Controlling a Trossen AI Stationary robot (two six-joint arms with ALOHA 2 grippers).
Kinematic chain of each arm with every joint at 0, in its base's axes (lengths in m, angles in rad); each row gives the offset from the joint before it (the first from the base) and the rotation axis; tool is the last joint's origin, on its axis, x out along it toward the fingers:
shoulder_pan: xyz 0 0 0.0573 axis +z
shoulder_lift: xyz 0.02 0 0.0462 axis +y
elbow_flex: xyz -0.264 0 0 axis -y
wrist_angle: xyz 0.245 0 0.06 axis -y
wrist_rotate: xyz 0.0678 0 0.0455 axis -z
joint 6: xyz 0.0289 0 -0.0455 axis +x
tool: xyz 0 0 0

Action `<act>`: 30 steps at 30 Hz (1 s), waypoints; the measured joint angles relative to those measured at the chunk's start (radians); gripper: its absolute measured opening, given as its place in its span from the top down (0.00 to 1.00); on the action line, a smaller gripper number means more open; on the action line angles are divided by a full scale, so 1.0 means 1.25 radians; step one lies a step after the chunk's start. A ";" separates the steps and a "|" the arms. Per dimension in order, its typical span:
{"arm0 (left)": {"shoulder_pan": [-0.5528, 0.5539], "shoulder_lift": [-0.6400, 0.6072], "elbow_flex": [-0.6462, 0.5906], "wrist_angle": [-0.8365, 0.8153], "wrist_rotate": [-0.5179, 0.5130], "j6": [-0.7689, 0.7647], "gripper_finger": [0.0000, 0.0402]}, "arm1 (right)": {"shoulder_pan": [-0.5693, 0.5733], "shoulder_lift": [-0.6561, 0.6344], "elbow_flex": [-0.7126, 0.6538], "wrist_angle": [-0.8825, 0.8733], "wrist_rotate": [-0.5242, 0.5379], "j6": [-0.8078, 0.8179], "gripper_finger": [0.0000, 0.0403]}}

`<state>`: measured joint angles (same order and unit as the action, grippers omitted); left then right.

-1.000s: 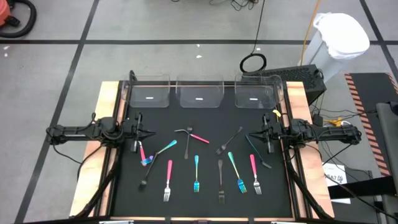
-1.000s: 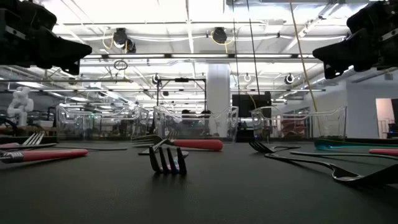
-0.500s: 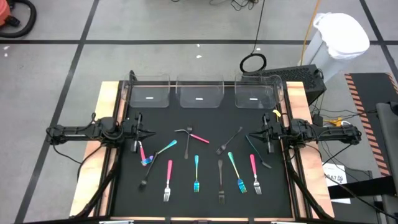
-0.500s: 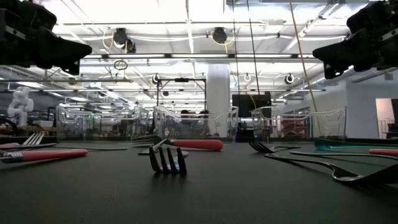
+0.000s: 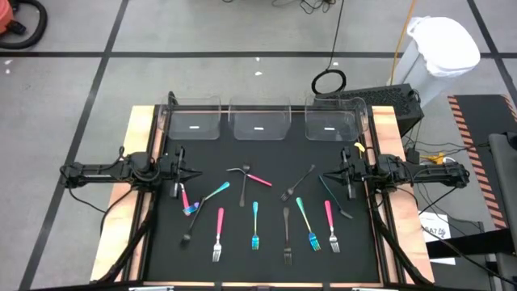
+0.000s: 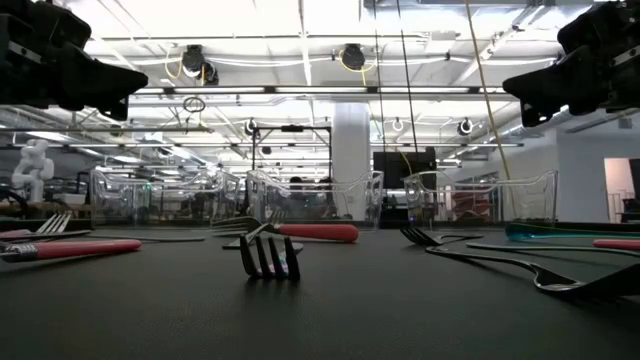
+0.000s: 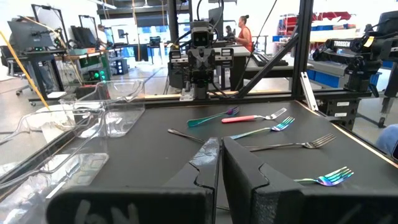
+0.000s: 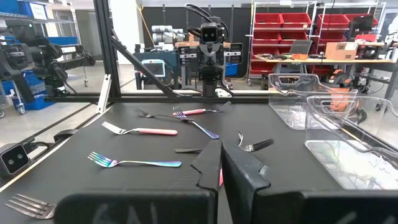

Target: Sort silverware by color (type)

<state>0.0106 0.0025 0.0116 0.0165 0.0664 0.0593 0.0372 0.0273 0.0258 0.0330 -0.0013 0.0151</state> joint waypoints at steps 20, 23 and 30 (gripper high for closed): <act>0.000 0.000 0.000 0.000 0.000 0.000 0.94 | 0.000 0.000 0.000 0.000 0.000 -0.001 0.97; 0.000 0.000 0.000 0.000 0.000 0.000 0.94 | 0.000 0.000 0.000 0.000 0.002 -0.061 0.97; 0.000 0.000 0.000 0.000 0.000 0.000 0.94 | 0.000 0.000 0.000 0.002 0.019 -0.084 0.97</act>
<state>0.0108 0.0025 0.0117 0.0162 0.0665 0.0593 0.0368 0.0275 0.0261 0.0356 0.0219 -0.0899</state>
